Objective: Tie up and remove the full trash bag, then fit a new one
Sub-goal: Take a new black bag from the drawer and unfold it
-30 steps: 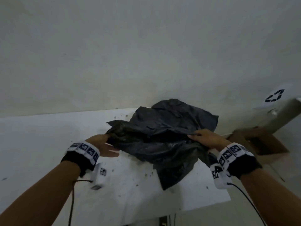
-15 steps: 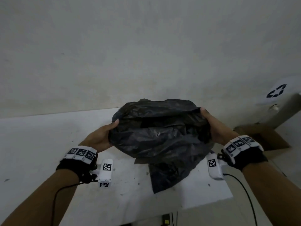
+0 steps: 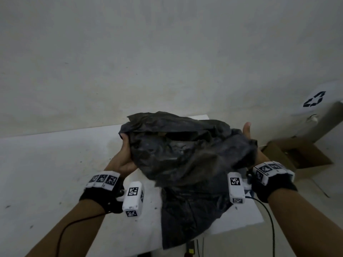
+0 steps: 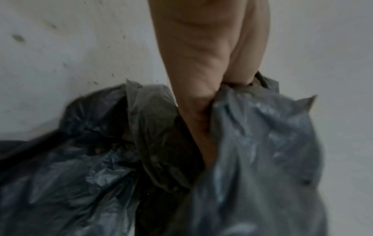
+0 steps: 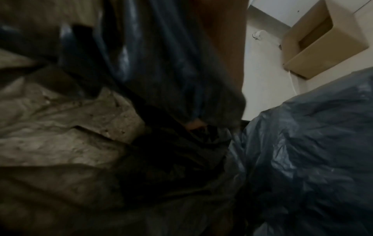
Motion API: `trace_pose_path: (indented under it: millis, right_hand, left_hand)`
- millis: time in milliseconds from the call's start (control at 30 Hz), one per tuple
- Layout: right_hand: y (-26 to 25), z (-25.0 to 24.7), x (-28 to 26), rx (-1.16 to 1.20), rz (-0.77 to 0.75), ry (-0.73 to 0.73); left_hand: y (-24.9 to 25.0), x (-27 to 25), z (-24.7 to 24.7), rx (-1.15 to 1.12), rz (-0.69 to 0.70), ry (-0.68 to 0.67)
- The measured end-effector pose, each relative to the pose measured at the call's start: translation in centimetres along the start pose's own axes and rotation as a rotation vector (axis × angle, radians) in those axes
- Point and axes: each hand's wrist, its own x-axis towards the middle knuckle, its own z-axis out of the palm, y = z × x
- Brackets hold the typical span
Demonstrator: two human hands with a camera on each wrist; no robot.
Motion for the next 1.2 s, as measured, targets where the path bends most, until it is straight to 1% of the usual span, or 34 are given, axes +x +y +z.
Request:
trace_pose_path:
  millis: [33,67,100,133,167,233,267,333,367,400,433,467,500,533,567,600,633,700,733,767,800,833,867,933,967,1000,1033,1100,1200]
  right_hand:
    - [-0.1,-0.1,-0.4,-0.029,-0.015,-0.039]
    - [-0.1,-0.9,-0.4,-0.027,0.008,0.030]
    - [0.2,-2.8,0.2,-0.037,0.000,0.110]
    - [0.8,-4.9,0.7,-0.042,-0.027,0.164]
    - [0.9,-5.9,0.6,-0.098,-0.039,0.191]
    - [1.0,-5.6,0.4,-0.264,-0.085,0.308]
    - [0.7,-4.9,-0.2,-0.390,-0.132,0.294]
    - [0.8,-3.6,-1.1,-0.740,-0.211,0.172]
    - [1.1,-3.3,-1.5,-0.894,-0.197,0.074]
    - [1.5,-3.2,-1.6,-1.001,-0.150,0.017]
    - [1.9,-3.3,-1.7,-1.067,-0.089,0.003]
    - [2.3,-3.3,-1.6,-1.059,-0.048,0.027]
    - [2.6,-3.3,-1.2,-0.973,-0.036,0.060]
    - [3.0,-3.1,-0.9,-0.784,-0.015,0.073]
    - [3.4,-2.9,-0.5,-0.528,0.018,0.040]
    - [3.8,-2.5,-0.1,-0.273,0.044,-0.026]
    - [4.0,-2.2,0.3,-0.093,0.065,-0.075]
    - [4.3,-1.2,0.9,0.035,0.064,-0.085]
    - [4.4,-0.6,1.1,0.077,0.066,-0.094]
    - [4.5,0.2,1.3,0.114,0.059,-0.097]
    - [4.6,1.1,1.4,0.147,0.049,-0.099]
    - [4.7,1.6,1.7,0.170,0.039,-0.110]
    - [4.8,2.2,1.9,0.196,0.039,-0.121]
    - [5.0,2.8,2.4,0.267,0.059,-0.120]
    - [5.1,3.0,2.6,0.288,0.080,-0.124]
    - [5.2,3.3,2.8,0.296,0.101,-0.120]
    - [5.2,3.5,2.9,0.292,0.112,-0.096]
    - [5.1,3.9,3.0,0.333,0.127,-0.041]
    - [4.2,4.2,2.8,0.421,0.099,0.023]
  left_hand:
    - [0.1,-0.1,0.6,0.015,0.037,0.032]
    - [0.2,-0.3,1.0,0.071,0.096,0.074]
    - [0.4,-0.2,0.7,0.097,0.147,0.095]
    - [0.7,-0.1,0.7,0.098,0.190,0.121]
    - [0.9,0.1,0.3,0.105,0.224,0.139]
    - [1.5,0.1,-0.7,0.084,0.218,0.107]
    - [1.8,-0.2,-0.9,0.049,0.187,0.096]
    - [2.3,-0.6,-1.7,-0.005,0.194,0.096]
    - [2.5,-0.8,-2.1,0.005,0.200,0.101]
    - [2.8,-1.1,-2.4,0.008,0.191,0.088]
    - [3.2,-1.3,-2.7,0.017,0.176,0.088]
    - [3.5,-1.6,-2.7,0.022,0.157,0.078]
    - [3.8,-1.6,-2.9,0.022,0.118,0.060]
    - [4.1,-1.6,-2.8,0.025,0.090,0.045]
    - [4.2,-1.6,-2.7,0.058,0.072,0.059]
    - [4.1,-1.6,-2.7,0.096,0.063,0.073]
    - [4.0,-1.7,-2.7,0.145,0.064,0.079]
    - [3.1,-1.6,-2.9,0.293,0.067,0.068]
    - [2.4,-1.7,-3.2,0.410,0.034,0.108]
    - [1.5,-1.7,-3.9,0.527,-0.043,0.209]
    - [0.6,-1.8,-4.4,0.594,-0.152,0.316]
    - [-0.2,-1.8,-5.0,0.594,-0.267,0.358]
    - [-0.9,-1.9,-5.1,0.522,-0.375,0.330]
    - [-2.2,-1.6,-5.0,0.234,-0.552,0.208]
    - [-2.7,-1.5,-4.9,0.128,-0.587,0.157]
    - [-3.1,-1.1,-4.9,0.071,-0.573,0.120]
    - [-3.5,-0.6,-4.9,0.054,-0.508,0.104]
    - [-3.7,0.5,-4.4,-0.026,-0.304,0.112]
    - [-3.0,1.4,-2.6,-0.224,0.016,0.177]
